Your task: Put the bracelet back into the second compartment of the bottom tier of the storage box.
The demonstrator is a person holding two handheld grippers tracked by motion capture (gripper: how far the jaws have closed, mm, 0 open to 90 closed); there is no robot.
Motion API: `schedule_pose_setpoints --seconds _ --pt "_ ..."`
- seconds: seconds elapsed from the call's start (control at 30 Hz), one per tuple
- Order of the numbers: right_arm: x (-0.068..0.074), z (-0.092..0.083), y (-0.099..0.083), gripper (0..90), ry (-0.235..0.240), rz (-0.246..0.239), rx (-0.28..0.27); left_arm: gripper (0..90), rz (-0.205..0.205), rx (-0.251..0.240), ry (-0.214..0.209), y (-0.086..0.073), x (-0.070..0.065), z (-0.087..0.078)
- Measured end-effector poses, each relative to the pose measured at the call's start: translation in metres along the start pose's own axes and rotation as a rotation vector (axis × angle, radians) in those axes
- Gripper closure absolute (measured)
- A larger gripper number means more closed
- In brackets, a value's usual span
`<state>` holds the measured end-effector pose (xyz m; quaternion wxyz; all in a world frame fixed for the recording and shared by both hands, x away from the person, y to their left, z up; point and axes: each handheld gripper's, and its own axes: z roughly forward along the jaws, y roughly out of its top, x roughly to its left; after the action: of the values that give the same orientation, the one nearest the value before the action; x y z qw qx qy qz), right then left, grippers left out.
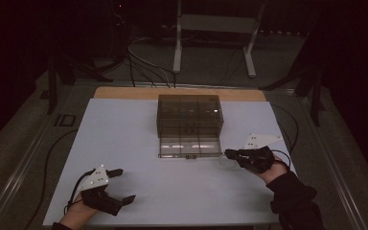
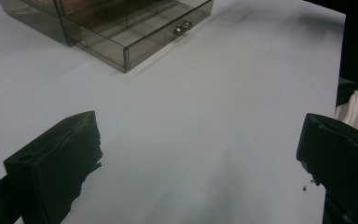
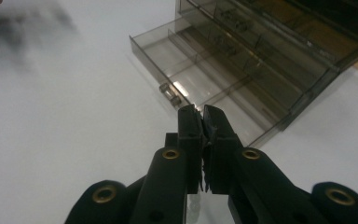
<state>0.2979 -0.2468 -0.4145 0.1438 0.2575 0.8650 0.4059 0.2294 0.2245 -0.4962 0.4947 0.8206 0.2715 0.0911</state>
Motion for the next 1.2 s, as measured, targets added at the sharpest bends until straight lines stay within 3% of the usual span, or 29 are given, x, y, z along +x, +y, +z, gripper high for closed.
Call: schedule_pose_setpoints --seconds 0.63,1.2 --pt "-0.006 0.014 0.049 87.8 -0.002 -0.074 -0.042 0.0 0.003 -0.002 -0.003 0.000 0.000 0.000" --pt "-0.006 0.035 0.071 87.7 0.030 -0.092 -0.058 0.0 0.007 -0.002 -0.003 0.000 0.000 -0.001"
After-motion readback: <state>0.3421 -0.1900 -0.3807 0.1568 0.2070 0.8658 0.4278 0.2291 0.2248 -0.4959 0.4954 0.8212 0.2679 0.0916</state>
